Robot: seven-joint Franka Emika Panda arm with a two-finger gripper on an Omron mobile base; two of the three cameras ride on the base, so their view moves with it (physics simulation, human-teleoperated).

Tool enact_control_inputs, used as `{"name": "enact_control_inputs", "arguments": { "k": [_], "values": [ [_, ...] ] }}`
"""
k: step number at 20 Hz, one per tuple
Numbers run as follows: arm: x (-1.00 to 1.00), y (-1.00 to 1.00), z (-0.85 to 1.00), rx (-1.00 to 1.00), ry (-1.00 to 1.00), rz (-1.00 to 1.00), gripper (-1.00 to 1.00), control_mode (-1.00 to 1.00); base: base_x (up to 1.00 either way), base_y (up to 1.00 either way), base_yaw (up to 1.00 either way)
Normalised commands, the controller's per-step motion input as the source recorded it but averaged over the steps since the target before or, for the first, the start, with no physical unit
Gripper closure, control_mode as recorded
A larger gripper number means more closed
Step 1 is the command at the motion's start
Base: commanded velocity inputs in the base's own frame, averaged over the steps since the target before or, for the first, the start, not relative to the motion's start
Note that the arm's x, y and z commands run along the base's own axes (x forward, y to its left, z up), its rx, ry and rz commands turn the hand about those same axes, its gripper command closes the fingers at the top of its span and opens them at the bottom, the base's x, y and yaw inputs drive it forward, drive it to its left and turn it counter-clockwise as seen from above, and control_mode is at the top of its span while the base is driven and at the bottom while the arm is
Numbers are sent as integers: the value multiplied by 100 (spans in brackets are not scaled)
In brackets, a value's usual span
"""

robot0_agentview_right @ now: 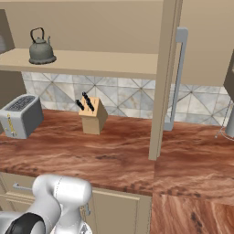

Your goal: Open the cabinet, pick the kettle from the cabinet, and place it in the sink.

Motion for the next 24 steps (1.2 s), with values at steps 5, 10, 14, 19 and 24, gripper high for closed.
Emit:
{"name": "enact_control_inputs", "arguments": {
  "k": [5,10,14,19,24],
  "values": [
    [19,5,0,3,0,0,-100,-100,0,0,0],
    [21,10,0,3,0,0,-100,-100,0,0,0],
    [24,11,0,2,1,0,-100,-100,0,0,0],
    [20,0,-1,0,0,0,-100,-100,0,0,0],
    [26,0,-2,0,0,0,-100,-100,0,0,0]
  ]
}}
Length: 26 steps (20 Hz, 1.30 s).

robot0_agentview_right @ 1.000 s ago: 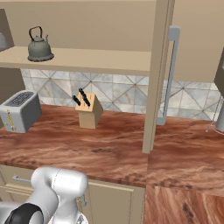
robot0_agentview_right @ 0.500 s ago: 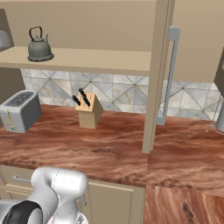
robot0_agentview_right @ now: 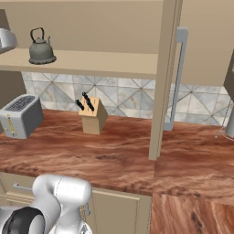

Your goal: Open the cabinet, pick the kettle from the cabinet, and place it in the sink.

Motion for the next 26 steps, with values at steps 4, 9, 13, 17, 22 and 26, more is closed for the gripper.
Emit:
{"name": "enact_control_inputs", "arguments": {
  "k": [4,9,13,17,22,26],
  "values": [
    [27,1,0,0,0,0,-100,-100,0,0,0],
    [28,7,0,0,0,0,-100,-100,0,0,0],
    [30,11,-2,0,0,0,-100,-100,0,0,0],
    [31,13,-6,0,0,0,-100,-100,0,0,0],
    [29,13,-9,0,0,0,-100,-100,0,0,0],
    [32,10,-8,0,0,0,-100,-100,0,0,0]
  ]
}}
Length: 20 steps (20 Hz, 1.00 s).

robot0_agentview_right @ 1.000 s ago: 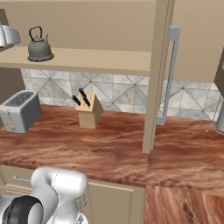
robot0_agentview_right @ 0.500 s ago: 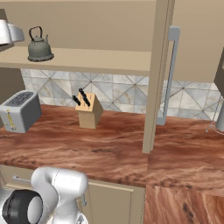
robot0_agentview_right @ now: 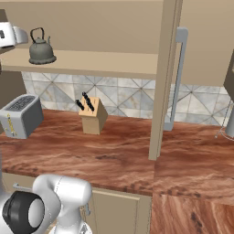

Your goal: Open the cabinet, pick the kettle from the cabinet, and place it in the sink.

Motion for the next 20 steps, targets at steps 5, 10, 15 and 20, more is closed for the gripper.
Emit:
{"name": "enact_control_inputs", "arguments": {
  "k": [5,10,15,20],
  "values": [
    [27,12,-5,0,0,0,-100,-100,0,0,0],
    [14,16,0,0,0,0,-100,-100,0,0,0],
    [12,14,0,0,0,0,-100,-100,0,0,0],
    [19,5,0,0,0,0,-100,-100,0,0,0]
  ]
}}
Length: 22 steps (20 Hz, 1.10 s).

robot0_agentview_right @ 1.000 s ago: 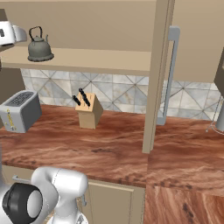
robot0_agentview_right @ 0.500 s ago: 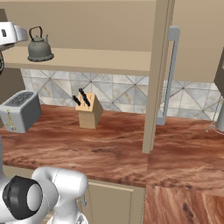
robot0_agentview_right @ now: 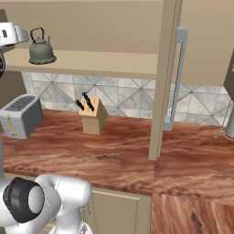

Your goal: Open the cabinet, pick the kettle from the cabinet, and place it in the sink.

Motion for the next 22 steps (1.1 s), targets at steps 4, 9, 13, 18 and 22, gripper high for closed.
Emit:
{"name": "enact_control_inputs", "arguments": {
  "k": [4,9,13,18,22],
  "values": [
    [26,2,0,0,0,0,-100,-100,0,0,0],
    [24,0,0,0,0,0,-100,-100,0,0,0],
    [28,2,0,0,0,0,-100,-100,0,0,0],
    [29,0,-2,0,1,0,-100,-100,0,0,0],
    [28,1,-8,0,2,0,-100,-100,0,0,0]
  ]
}}
